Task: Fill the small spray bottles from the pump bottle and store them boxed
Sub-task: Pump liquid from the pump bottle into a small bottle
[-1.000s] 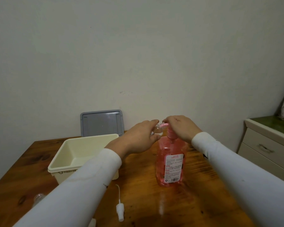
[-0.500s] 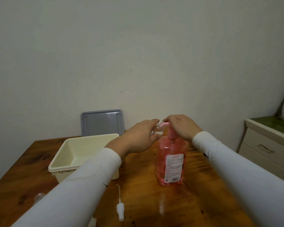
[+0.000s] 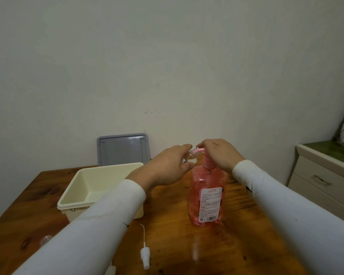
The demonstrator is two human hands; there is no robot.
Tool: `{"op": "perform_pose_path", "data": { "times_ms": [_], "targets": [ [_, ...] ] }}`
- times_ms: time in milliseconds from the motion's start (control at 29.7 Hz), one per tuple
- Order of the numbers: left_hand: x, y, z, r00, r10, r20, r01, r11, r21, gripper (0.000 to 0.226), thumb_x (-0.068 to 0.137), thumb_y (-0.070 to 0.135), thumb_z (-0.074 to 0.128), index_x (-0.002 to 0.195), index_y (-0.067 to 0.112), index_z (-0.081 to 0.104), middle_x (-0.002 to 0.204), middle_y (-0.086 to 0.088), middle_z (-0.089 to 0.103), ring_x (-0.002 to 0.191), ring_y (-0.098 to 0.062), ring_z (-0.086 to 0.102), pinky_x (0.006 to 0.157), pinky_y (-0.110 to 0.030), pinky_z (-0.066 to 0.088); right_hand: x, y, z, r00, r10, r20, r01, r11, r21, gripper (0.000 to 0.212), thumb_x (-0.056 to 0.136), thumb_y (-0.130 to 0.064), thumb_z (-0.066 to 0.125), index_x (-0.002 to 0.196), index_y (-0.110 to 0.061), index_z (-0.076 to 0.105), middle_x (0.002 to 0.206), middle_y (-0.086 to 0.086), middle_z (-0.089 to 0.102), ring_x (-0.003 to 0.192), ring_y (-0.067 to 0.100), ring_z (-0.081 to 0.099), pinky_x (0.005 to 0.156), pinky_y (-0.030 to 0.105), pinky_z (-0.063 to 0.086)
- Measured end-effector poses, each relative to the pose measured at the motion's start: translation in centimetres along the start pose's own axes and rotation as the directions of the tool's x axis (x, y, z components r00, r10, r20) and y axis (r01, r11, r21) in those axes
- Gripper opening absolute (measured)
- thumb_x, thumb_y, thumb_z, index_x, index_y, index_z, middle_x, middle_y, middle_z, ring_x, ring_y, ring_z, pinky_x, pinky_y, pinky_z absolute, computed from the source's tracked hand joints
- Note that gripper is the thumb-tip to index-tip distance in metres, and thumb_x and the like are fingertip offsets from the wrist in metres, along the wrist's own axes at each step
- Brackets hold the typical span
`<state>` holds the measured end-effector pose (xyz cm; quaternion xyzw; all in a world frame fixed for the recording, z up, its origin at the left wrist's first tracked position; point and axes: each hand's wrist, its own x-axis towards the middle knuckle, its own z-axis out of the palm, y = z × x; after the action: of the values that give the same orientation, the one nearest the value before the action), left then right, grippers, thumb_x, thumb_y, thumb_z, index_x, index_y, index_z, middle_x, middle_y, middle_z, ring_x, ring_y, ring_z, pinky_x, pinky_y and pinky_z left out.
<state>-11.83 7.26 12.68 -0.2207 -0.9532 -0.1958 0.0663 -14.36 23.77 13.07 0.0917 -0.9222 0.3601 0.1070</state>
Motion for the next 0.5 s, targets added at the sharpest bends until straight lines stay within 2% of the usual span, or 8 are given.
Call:
{"op": "perform_pose_path", "data": {
  "times_ms": [135,303,505],
  "targets": [
    [0.2,0.0,-0.6,1.000,0.013,-0.010,-0.012,1.000,0.006,0.058,0.098,0.034,0.050,0.150,0.022,0.027,0.146,-0.004,0.043,0.127,-0.021,0.045,0.102,-0.031,0.036,0.6,-0.3,-0.3,1.000,-0.006,-0.009,0.006,1.000,0.002,0.040,0.096,-0.025,0.031,0.107,-0.015,0.068,0.108,0.011,0.067,0.102,0.026,0.057,0.087,0.037,0.043],
    [0.0,-0.3,0.4,1.000,-0.010,-0.010,0.009,1.000,-0.016,0.057,0.098,0.036,0.049,0.149,0.024,0.026,0.146,-0.002,0.043,0.128,-0.021,0.045,0.102,-0.032,0.037,0.0,0.1,0.4,1.000,-0.003,-0.004,0.003,1.000,0.018,0.042,0.096,-0.022,0.030,0.110,-0.011,0.068,0.111,0.013,0.066,0.103,0.027,0.057,0.094,0.040,0.045],
    [0.0,0.0,0.2,1.000,-0.005,-0.015,0.004,0.999,-0.032,0.057,0.098,0.035,0.050,0.149,0.024,0.027,0.146,-0.002,0.044,0.126,-0.020,0.046,0.101,-0.032,0.038,0.0,-0.1,0.0,1.000,0.003,-0.009,-0.003,1.000,-0.009,0.041,0.097,-0.022,0.030,0.105,-0.009,0.068,0.105,0.016,0.067,0.098,0.029,0.058,0.087,0.038,0.044]
  ]
}}
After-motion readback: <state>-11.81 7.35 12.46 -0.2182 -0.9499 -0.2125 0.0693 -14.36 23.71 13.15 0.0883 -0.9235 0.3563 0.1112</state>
